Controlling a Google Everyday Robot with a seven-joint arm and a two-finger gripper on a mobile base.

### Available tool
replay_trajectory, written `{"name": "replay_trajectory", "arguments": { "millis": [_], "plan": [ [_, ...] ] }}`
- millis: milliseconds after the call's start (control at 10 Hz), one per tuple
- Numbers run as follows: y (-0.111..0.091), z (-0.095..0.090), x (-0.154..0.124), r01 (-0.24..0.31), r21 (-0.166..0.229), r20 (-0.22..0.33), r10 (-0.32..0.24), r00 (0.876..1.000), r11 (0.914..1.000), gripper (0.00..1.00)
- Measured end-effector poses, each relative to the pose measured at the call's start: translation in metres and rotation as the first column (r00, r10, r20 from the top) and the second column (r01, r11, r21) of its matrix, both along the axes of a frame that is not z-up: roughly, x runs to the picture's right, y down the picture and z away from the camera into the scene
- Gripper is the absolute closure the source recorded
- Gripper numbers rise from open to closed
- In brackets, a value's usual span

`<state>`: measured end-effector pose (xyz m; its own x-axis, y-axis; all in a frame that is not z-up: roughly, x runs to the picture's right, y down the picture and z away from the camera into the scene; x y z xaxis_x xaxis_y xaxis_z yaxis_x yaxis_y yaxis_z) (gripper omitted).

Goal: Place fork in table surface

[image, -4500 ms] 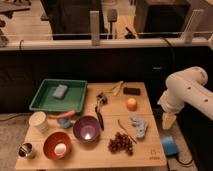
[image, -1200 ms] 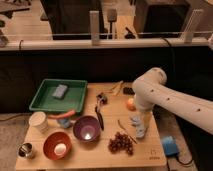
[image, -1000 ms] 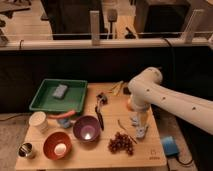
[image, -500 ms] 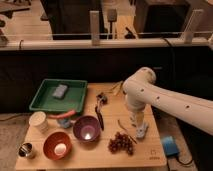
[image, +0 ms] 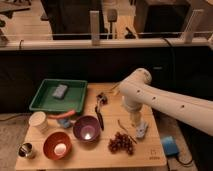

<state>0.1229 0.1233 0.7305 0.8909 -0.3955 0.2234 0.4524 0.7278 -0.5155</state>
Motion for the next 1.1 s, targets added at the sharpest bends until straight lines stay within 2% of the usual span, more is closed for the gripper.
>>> {"name": "replay_trajectory", "arguments": {
  "millis": [600,1100],
  "plan": [
    [0.001,0.005,-0.015,0.076,-0.003,0.046,-0.076,0.996,0.9971,0.20],
    [0.003,0.010,-0.027,0.133,0.002,0.087,-0.132,0.987,0.9912,0.20]
  ]
}}
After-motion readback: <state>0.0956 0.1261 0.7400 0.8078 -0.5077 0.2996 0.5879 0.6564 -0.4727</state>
